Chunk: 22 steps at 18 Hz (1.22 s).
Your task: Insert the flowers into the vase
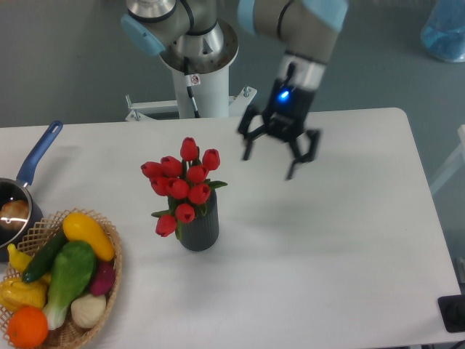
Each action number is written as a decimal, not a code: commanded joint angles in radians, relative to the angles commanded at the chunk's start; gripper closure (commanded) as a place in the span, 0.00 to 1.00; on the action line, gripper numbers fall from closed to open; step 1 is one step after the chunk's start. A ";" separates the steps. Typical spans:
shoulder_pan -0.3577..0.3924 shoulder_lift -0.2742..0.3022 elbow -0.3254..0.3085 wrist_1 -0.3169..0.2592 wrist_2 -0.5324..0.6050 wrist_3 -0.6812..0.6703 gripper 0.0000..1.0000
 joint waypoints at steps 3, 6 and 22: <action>0.066 0.035 0.005 -0.003 0.063 0.011 0.00; 0.071 0.043 0.023 -0.003 0.190 0.073 0.00; 0.355 0.060 -0.003 -0.087 0.266 0.609 0.00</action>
